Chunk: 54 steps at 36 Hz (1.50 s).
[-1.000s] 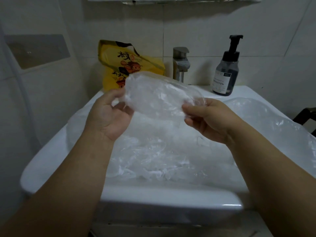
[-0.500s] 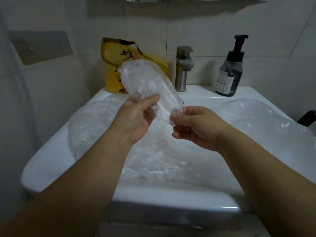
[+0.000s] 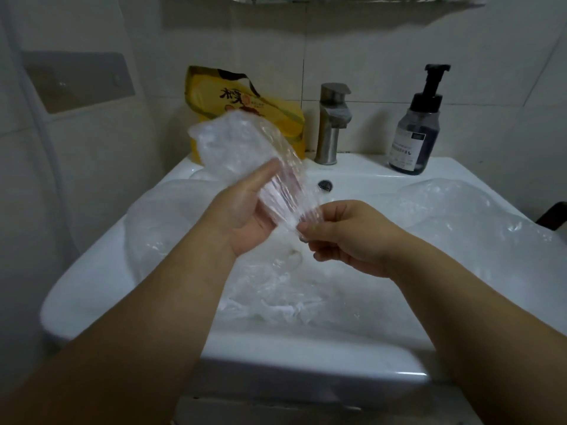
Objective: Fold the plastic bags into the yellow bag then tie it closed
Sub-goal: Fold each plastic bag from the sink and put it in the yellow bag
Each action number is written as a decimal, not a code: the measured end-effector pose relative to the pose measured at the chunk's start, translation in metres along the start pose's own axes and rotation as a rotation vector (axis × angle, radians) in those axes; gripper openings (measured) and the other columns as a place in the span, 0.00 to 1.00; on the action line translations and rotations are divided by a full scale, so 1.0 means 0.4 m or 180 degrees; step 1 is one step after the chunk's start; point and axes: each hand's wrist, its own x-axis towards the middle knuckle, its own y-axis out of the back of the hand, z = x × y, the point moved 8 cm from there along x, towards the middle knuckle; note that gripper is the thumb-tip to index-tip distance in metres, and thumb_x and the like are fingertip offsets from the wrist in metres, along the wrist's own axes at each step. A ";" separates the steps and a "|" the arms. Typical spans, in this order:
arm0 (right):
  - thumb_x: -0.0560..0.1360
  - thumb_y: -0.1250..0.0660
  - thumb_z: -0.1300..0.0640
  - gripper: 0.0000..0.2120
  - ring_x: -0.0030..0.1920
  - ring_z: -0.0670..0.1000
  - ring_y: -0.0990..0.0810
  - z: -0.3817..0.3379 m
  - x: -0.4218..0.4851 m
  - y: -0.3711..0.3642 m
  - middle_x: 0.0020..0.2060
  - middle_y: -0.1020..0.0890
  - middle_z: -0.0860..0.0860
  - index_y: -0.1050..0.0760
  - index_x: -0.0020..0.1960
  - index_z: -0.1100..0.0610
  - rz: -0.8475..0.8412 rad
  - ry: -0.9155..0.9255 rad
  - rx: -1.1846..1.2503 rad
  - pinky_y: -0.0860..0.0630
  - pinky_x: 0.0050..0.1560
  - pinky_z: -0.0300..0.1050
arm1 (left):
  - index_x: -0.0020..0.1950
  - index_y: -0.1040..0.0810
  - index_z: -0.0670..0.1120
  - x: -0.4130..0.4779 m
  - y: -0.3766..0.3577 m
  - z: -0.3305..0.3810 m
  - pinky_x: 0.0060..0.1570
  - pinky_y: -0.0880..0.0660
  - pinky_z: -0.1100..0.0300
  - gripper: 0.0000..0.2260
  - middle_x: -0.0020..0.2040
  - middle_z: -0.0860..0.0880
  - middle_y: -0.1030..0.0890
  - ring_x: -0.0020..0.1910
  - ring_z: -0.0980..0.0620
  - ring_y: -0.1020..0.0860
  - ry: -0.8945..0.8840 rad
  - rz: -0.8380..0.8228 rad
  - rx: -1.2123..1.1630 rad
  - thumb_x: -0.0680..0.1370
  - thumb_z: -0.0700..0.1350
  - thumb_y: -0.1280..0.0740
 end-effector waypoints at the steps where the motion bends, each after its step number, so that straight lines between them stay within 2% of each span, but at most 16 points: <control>1: 0.74 0.31 0.65 0.02 0.31 0.48 0.24 0.000 -0.002 -0.002 0.34 0.21 0.56 0.20 0.46 0.64 -0.0068 -0.0016 0.0018 0.24 0.33 0.37 | 0.50 0.19 0.42 -0.005 0.005 0.014 0.40 0.19 0.58 0.07 0.43 0.46 0.16 0.40 0.52 0.16 -0.0061 0.0034 -0.0105 0.76 0.44 0.32; 4: 0.73 0.31 0.66 0.01 0.30 0.46 0.23 -0.003 -0.013 -0.005 0.33 0.21 0.55 0.21 0.43 0.63 -0.0250 -0.0055 0.0075 0.24 0.32 0.36 | 0.48 0.20 0.44 -0.020 0.029 0.054 0.32 0.22 0.63 0.07 0.38 0.48 0.15 0.35 0.55 0.16 -0.0260 0.0226 -0.0469 0.72 0.42 0.30; 7: 0.72 0.31 0.66 0.01 0.30 0.46 0.23 -0.010 -0.020 0.001 0.32 0.20 0.55 0.21 0.41 0.63 -0.0365 -0.0061 0.0120 0.24 0.31 0.36 | 0.45 0.22 0.44 -0.030 0.049 0.073 0.24 0.26 0.67 0.05 0.31 0.50 0.17 0.28 0.58 0.19 -0.0348 0.0408 -0.0645 0.79 0.44 0.35; 11: 0.68 0.29 0.61 0.04 0.30 0.47 0.23 -0.019 -0.037 -0.012 0.31 0.20 0.54 0.20 0.35 0.59 -0.0666 -0.0031 0.0091 0.23 0.32 0.38 | 0.47 0.22 0.45 -0.030 0.079 0.075 0.27 0.24 0.66 0.08 0.35 0.50 0.15 0.32 0.58 0.17 -0.0352 0.0597 -0.0598 0.81 0.48 0.37; 16: 0.71 0.34 0.47 0.19 0.32 0.51 0.22 -0.049 -0.047 -0.035 0.35 0.18 0.56 0.26 0.56 0.58 -0.0897 0.0098 0.0868 0.21 0.34 0.43 | 0.54 0.21 0.44 -0.021 0.090 0.034 0.33 0.20 0.61 0.11 0.45 0.46 0.14 0.40 0.52 0.15 0.0191 0.0641 -0.0414 0.77 0.51 0.32; 22: 0.64 0.44 0.56 0.34 0.31 0.57 0.21 -0.082 -0.052 -0.006 0.38 0.19 0.64 0.36 0.71 0.46 -0.0679 0.0502 0.1342 0.22 0.31 0.46 | 0.50 0.21 0.42 -0.020 0.086 0.015 0.34 0.20 0.65 0.03 0.42 0.45 0.16 0.42 0.52 0.18 0.0424 0.0632 -0.0233 0.77 0.39 0.32; 25: 0.62 0.45 0.61 0.36 0.33 0.57 0.21 -0.094 -0.060 -0.005 0.53 0.22 0.62 0.35 0.69 0.41 -0.0644 0.0651 0.1337 0.20 0.34 0.47 | 0.50 0.21 0.42 -0.013 0.095 0.014 0.31 0.21 0.67 0.04 0.44 0.46 0.16 0.40 0.54 0.19 0.0416 0.0718 -0.0176 0.76 0.37 0.31; 28: 0.67 0.40 0.70 0.35 0.38 0.54 0.20 -0.092 -0.057 0.008 0.65 0.31 0.61 0.34 0.66 0.38 -0.0235 0.0721 0.0422 0.18 0.40 0.47 | 0.47 0.21 0.42 -0.009 0.105 0.013 0.33 0.23 0.68 0.02 0.44 0.46 0.17 0.41 0.54 0.19 0.0444 0.0822 -0.0125 0.76 0.38 0.31; 32: 0.73 0.42 0.76 0.47 0.55 0.51 0.22 -0.065 -0.047 0.029 0.75 0.42 0.47 0.50 0.71 0.29 0.0397 0.0795 -0.1740 0.20 0.44 0.37 | 0.47 0.21 0.42 -0.011 0.118 0.010 0.28 0.23 0.68 0.02 0.44 0.46 0.17 0.39 0.55 0.20 0.0544 0.0920 -0.0346 0.75 0.38 0.30; 36: 0.74 0.34 0.69 0.42 0.66 0.40 0.38 -0.101 -0.060 0.024 0.74 0.42 0.45 0.52 0.62 0.28 0.0669 0.1568 -0.2044 0.33 0.60 0.25 | 0.47 0.21 0.43 -0.016 0.115 0.007 0.21 0.28 0.69 0.03 0.41 0.47 0.17 0.30 0.56 0.21 0.0636 0.0946 -0.0319 0.75 0.39 0.29; 39: 0.72 0.29 0.66 0.38 0.73 0.45 0.44 -0.125 -0.073 0.006 0.75 0.43 0.50 0.45 0.61 0.31 0.0765 0.2035 -0.2217 0.43 0.58 0.18 | 0.53 0.20 0.44 -0.009 0.111 -0.005 0.38 0.20 0.67 0.08 0.48 0.47 0.15 0.42 0.55 0.17 0.0639 0.0869 -0.0053 0.74 0.40 0.29; 41: 0.70 0.27 0.68 0.36 0.73 0.52 0.41 -0.132 -0.078 -0.010 0.75 0.42 0.53 0.37 0.62 0.35 0.0831 0.2216 -0.2480 0.39 0.65 0.31 | 0.60 0.20 0.44 0.001 0.115 -0.010 0.51 0.23 0.66 0.14 0.56 0.47 0.16 0.56 0.53 0.19 0.0615 0.0874 0.0130 0.74 0.42 0.29; 44: 0.67 0.26 0.68 0.24 0.69 0.64 0.34 -0.134 -0.078 -0.030 0.71 0.33 0.59 0.21 0.59 0.50 0.0992 0.2420 -0.2926 0.32 0.64 0.56 | 0.65 0.23 0.44 0.012 0.101 -0.003 0.63 0.25 0.54 0.22 0.61 0.45 0.19 0.61 0.48 0.21 0.0534 0.0538 0.0231 0.72 0.46 0.28; 47: 0.67 0.27 0.65 0.14 0.65 0.66 0.30 -0.124 -0.070 -0.042 0.65 0.25 0.59 0.17 0.52 0.55 0.0967 0.2491 -0.3274 0.36 0.63 0.54 | 0.67 0.25 0.41 0.008 0.078 0.004 0.60 0.23 0.48 0.25 0.63 0.41 0.21 0.61 0.43 0.21 0.0456 0.0147 0.0345 0.70 0.43 0.30; 50: 0.71 0.30 0.61 0.08 0.61 0.49 0.27 -0.130 -0.073 -0.040 0.59 0.19 0.55 0.17 0.50 0.57 0.0829 0.2393 -0.3000 0.39 0.65 0.44 | 0.67 0.26 0.36 0.009 0.067 0.011 0.51 0.20 0.54 0.20 0.60 0.38 0.20 0.57 0.43 0.20 0.0196 0.0119 0.0796 0.74 0.32 0.35; 54: 0.76 0.32 0.54 0.09 0.41 0.49 0.22 -0.132 -0.070 -0.019 0.41 0.16 0.54 0.18 0.47 0.60 0.0791 0.1844 -0.1993 0.27 0.42 0.42 | 0.55 0.21 0.38 -0.001 0.038 0.023 0.36 0.21 0.63 0.19 0.48 0.42 0.17 0.45 0.47 0.19 -0.0229 0.0100 0.1463 0.71 0.23 0.40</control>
